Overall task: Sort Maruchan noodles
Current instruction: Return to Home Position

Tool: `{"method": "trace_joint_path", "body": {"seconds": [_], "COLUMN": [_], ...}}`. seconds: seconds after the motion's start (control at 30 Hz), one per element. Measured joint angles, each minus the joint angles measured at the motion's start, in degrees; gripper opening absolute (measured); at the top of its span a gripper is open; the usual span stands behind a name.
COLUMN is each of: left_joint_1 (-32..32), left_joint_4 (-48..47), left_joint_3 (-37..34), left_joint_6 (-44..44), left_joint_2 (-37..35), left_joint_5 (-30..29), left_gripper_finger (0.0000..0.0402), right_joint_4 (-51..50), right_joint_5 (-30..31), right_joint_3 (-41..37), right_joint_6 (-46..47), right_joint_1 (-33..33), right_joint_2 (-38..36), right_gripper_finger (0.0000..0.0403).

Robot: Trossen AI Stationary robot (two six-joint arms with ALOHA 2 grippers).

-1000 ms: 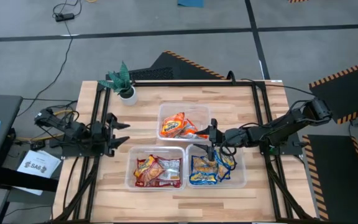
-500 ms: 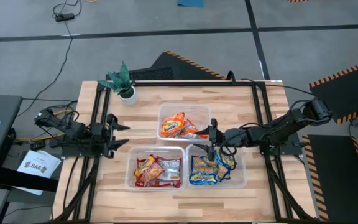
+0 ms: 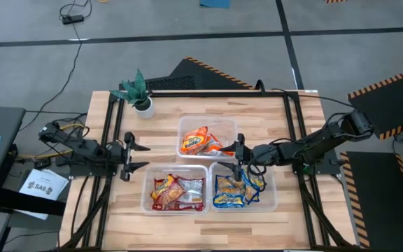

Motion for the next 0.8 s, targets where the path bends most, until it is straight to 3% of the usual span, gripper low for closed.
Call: {"method": "trace_joint_path", "body": {"seconds": [0.07,0.2,0.3,0.8], "left_joint_1": [0.01,-0.17,-0.17,4.76], "left_joint_4": [-3.94,-4.11,-5.4,-4.31], "left_joint_3": [0.04,-0.11,-0.13,-0.24], "left_joint_6": [-1.92,-3.67,-4.51,2.2], "left_joint_2": [0.16,1.32,1.25,1.22], "left_joint_5": [2.4,18.34,24.38,26.56], "left_gripper_finger": [0.0238,0.0238,0.0238,0.0238], "right_joint_4": [0.01,0.02,0.0,0.0], "right_joint_5": [0.0,0.06,0.07,0.07], "right_joint_3": [0.0,0.0,0.0,0.0], "right_joint_6": [0.0,0.0,-0.01,0.02], "right_joint_1": [0.0,0.02,0.02,0.02], "right_joint_2": [0.0,0.0,0.0,0.0], "right_gripper_finger": [0.0265,0.0265,0.0265,0.0265]}}
